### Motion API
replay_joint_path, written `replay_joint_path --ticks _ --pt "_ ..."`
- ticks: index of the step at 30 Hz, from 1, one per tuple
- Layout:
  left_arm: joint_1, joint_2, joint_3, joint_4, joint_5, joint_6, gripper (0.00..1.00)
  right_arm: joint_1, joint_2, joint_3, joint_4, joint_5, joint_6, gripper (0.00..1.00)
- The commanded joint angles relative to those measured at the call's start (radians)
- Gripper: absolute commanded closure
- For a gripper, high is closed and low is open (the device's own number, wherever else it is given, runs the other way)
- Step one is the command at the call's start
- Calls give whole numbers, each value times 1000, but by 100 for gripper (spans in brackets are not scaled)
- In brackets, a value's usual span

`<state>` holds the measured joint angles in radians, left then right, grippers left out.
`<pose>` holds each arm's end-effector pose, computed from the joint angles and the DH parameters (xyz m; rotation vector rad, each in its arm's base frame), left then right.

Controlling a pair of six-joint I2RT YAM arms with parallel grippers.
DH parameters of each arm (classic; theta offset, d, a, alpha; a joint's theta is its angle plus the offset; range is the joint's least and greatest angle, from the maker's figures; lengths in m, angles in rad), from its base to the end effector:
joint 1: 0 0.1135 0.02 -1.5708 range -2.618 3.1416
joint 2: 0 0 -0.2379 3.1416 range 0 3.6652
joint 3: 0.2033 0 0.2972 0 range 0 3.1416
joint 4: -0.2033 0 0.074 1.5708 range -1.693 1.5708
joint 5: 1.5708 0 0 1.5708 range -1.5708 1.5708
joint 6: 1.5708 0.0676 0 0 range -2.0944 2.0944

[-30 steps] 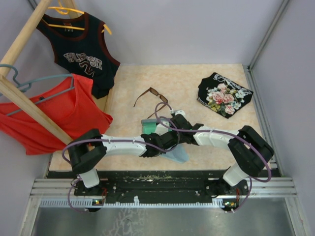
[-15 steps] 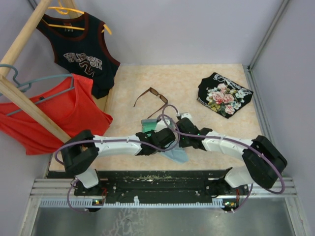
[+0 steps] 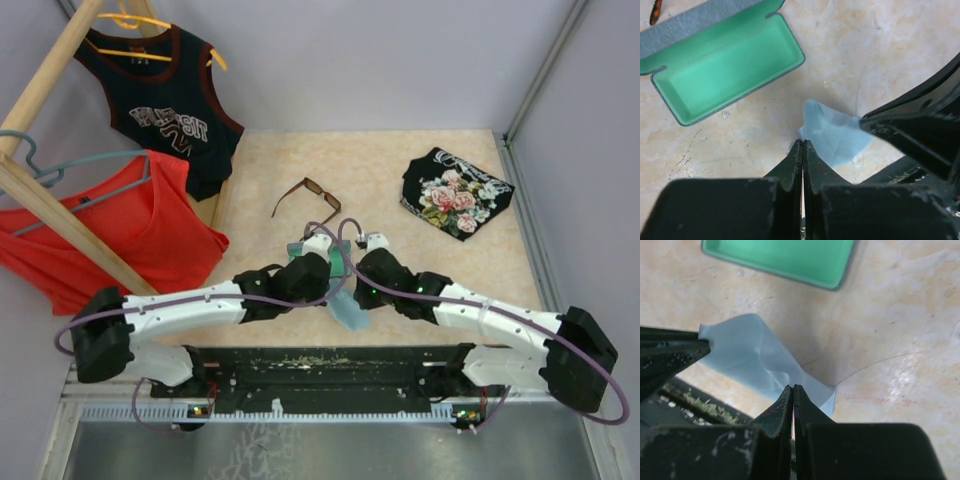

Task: Organize the sunglasses
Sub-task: Fold the glasses cleaning cloth at the center of the board.

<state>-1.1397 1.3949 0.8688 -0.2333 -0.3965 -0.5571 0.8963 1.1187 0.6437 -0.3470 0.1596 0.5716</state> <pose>0.1738 -0.3153 0.1596 0.4680 2.2481 -0.4334 0.1946 0.2262 0.1446 -0.3185 2.4183 0.4969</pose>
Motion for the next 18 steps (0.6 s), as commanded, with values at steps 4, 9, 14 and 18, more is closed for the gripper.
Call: replay_joint_path --ticks 4,9,14,18 --pt "-79 -129 7 -106 -23 9 100 165 -83 117 -161 141 140 100" --pt "-164 -176 32 -224 -73 -65 100 277 -118 173 -270 193 232 100" --pt "-256 -180 54 -339 -131 -173 100 396 -118 222 -379 242 331 100" --pt "-265 -156 28 -364 -169 -244 100 412 -120 181 -387 265 395 100"
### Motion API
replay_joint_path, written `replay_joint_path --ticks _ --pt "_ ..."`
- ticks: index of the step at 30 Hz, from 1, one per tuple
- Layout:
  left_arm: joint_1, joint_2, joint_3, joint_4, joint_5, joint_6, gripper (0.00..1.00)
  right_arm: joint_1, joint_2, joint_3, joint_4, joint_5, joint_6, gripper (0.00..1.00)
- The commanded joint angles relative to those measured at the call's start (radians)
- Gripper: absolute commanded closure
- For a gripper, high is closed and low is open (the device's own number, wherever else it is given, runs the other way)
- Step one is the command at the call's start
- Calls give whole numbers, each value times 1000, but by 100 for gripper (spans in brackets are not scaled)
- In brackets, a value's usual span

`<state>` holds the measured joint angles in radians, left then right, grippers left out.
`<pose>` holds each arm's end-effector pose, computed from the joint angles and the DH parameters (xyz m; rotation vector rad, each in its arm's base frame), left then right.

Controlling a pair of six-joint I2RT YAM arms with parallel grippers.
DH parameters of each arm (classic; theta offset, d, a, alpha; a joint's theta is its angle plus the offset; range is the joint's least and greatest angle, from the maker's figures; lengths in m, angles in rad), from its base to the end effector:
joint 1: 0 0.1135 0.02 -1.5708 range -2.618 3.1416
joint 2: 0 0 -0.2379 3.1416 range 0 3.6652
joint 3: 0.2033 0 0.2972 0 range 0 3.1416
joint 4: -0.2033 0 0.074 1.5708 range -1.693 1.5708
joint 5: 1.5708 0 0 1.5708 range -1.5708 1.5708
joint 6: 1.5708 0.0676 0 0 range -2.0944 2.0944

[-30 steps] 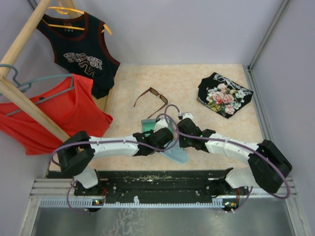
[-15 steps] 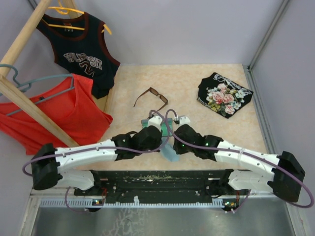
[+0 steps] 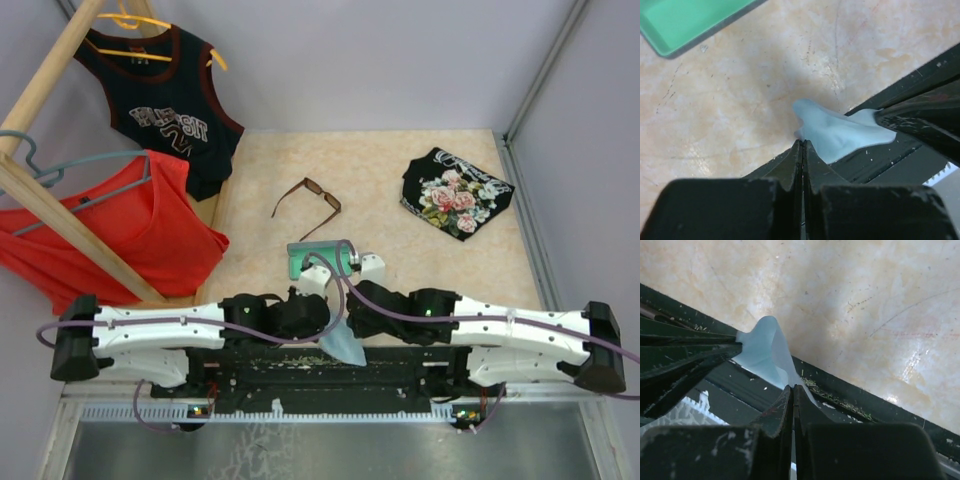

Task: Organize the sunglasses
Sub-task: Fold the glasses cleaning cloth at the center of the board.

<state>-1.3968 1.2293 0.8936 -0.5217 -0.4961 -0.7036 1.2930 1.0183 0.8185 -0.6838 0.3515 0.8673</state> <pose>0.0875 -0.3118 0.1975 0.5854 2.2689 -0.4603 0.0990 0.2624 0.2108 -0.3667 2.4365 0.5703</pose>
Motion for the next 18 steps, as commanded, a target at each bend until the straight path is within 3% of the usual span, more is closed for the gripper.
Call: replay_joint_path --ticks 1,3,7,18 --pt "-8 16 -5 -78 -98 -124 100 13 -19 -5 -49 92 106 100" --pt "-7 22 -36 -49 -175 -163 100 -7 -11 -21 -32 108 99 100" --pt "34 34 -87 97 -216 -94 100 -100 5 -66 47 85 41 100" --pt "247 123 -217 526 -63 148 100 -347 129 -127 315 -61 -180 100"
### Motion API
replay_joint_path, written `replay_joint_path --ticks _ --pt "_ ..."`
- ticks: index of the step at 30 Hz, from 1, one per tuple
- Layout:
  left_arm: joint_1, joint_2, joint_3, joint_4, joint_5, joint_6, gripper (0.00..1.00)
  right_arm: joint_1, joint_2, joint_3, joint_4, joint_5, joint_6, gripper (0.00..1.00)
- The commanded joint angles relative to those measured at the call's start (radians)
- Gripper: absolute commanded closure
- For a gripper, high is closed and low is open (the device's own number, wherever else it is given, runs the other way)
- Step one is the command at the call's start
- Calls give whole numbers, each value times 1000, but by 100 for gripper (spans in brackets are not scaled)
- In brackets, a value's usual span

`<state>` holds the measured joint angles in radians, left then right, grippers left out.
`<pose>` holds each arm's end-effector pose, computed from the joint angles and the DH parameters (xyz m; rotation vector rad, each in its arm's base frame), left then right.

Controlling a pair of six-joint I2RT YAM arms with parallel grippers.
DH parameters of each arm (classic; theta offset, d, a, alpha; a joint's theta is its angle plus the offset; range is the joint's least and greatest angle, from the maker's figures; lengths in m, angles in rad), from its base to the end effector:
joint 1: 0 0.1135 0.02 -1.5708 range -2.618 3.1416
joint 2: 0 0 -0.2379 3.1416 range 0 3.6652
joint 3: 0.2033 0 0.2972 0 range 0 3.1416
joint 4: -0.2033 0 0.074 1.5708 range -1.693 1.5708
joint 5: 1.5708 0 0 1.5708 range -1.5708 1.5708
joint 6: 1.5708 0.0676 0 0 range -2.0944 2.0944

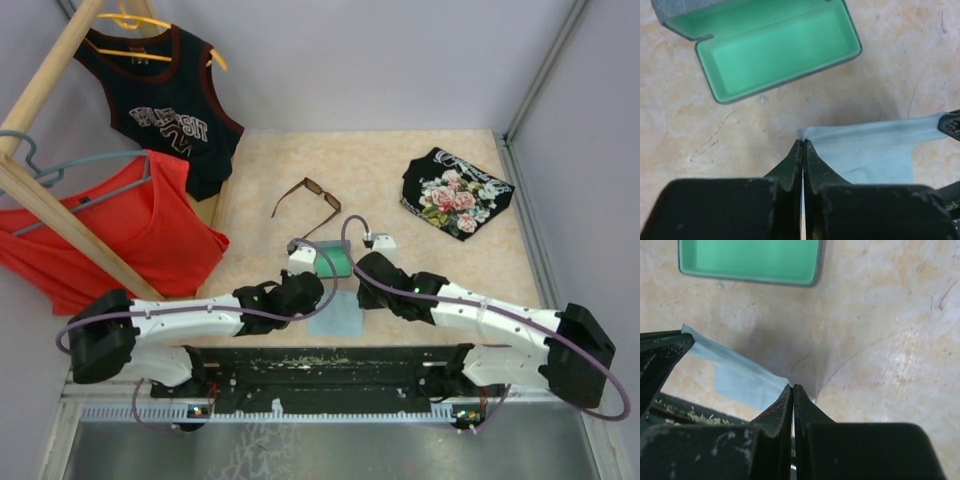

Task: Organize the sunglasses
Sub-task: Fold the glasses cleaning cloth at the center of the board.

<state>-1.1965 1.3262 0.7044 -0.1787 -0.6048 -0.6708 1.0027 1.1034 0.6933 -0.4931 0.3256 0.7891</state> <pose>0.1543 -0.2877 0.1305 0.3033 2.1989 -0.3089 0.1738 0.2321 0.1564 -0.1223 2.4495 0.4117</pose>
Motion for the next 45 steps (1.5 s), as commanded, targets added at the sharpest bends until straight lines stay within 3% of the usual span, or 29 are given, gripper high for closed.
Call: replay_joint_path --ticks 1,15,30,45 --pt "61 35 -34 211 60 134 100 -72 59 -2 140 -39 -117 100" --pt "145 76 -114 432 179 275 100 -147 127 -50 292 -80 -223 100" --pt "147 -5 -268 560 270 339 100 -146 51 -130 342 -201 -249 100" --pt "147 12 -274 528 336 313 100 -147 35 -203 365 -282 -230 100"
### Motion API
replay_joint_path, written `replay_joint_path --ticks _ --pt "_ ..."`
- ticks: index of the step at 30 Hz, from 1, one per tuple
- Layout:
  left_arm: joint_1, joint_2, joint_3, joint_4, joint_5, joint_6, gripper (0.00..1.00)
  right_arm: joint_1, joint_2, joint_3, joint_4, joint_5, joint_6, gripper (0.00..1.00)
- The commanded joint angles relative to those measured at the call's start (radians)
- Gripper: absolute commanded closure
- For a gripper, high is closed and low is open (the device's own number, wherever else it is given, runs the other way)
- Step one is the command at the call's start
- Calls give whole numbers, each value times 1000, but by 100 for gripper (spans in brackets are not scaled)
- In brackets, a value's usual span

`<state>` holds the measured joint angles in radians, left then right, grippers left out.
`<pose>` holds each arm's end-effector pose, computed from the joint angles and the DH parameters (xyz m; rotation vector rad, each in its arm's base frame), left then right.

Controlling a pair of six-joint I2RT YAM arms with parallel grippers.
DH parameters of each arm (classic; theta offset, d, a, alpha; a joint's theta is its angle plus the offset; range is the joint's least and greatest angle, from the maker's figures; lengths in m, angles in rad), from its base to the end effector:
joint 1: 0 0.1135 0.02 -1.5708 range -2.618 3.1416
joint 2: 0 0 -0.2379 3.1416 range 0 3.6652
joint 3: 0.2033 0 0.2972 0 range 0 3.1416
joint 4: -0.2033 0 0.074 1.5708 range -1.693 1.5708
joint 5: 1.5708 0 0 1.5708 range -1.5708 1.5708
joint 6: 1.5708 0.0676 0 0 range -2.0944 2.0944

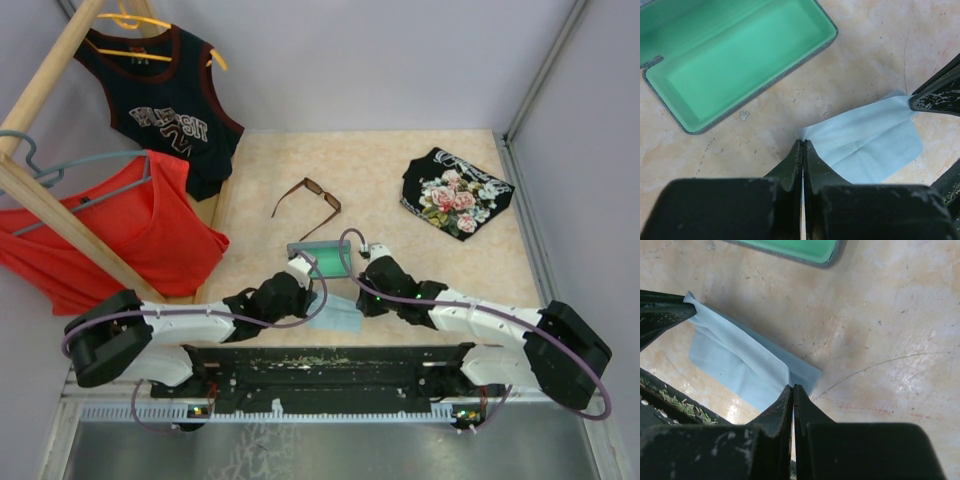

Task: Organize the sunglasses
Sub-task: Fold the glasses cleaning cloth at the center of the board.

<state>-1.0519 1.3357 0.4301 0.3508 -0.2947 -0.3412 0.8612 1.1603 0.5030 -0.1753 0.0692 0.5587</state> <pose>0.1705 -0.2589 0.0798 0.5776 2.0636 -0.5197 0.1908 0.2149 0.0967 -0.3410 2.4577 0.5604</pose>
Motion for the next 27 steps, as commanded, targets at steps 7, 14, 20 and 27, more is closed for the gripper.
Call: replay_joint_path --ticks 7,14,20,27 --pt "3 -32 -32 -5 51 -47 90 -4 -29 -41 85 -72 1 100" --pt "3 -88 -81 -4 47 -90 78 -3 -48 -91 145 -120 1 98" --pt "3 -148 -114 -20 59 -114 76 -3 -82 -123 163 -150 1 94" --pt "3 -189 -135 -29 73 -156 69 3 -131 -162 200 -194 -20 95"
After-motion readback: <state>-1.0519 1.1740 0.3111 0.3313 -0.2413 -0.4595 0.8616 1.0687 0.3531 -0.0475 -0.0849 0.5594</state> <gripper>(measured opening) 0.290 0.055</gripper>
